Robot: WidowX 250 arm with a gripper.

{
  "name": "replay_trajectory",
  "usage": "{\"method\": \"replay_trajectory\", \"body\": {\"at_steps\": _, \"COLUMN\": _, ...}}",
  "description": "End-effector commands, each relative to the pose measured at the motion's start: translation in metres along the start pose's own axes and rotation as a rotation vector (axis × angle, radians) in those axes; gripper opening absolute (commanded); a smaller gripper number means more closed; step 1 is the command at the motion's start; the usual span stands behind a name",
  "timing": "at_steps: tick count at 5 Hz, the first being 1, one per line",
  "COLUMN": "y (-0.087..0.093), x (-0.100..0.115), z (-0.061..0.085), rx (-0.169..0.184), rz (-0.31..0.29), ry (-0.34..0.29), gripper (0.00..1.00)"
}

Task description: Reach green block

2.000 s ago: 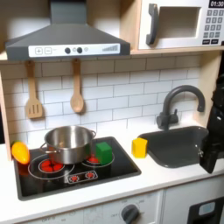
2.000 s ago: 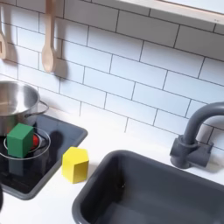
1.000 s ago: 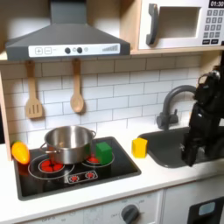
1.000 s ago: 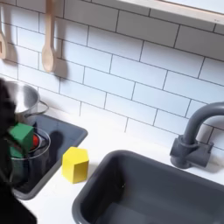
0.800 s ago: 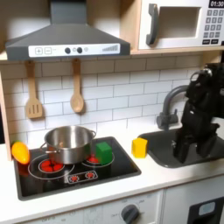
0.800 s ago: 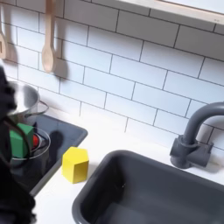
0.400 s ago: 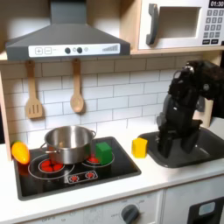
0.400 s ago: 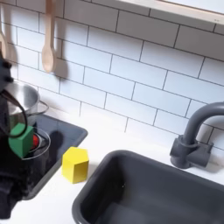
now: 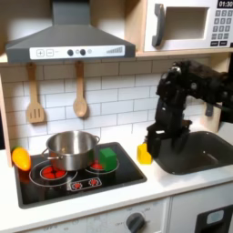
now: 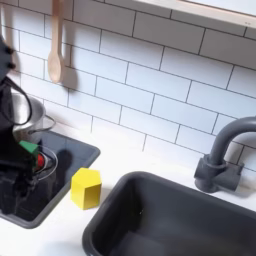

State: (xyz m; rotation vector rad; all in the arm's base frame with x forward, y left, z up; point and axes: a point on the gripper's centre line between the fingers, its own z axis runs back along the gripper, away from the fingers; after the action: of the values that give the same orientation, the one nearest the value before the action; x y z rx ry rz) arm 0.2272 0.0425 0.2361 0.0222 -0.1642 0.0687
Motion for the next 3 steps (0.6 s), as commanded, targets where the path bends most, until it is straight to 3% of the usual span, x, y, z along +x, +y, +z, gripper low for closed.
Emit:
{"method": "replay_trajectory", "body": {"at_steps": 1, "y": 0.011, "x": 0.028, "z": -0.005, "rx": 0.006, "rz": 0.017, "ry": -0.003, "gripper": 1.00}}
{"method": "replay_trajectory", "body": {"at_steps": 3, "y": 0.021, "x": 0.049, "z": -0.013, "rx": 0.013, "rz": 0.037, "ry": -0.003, "gripper": 1.00}}
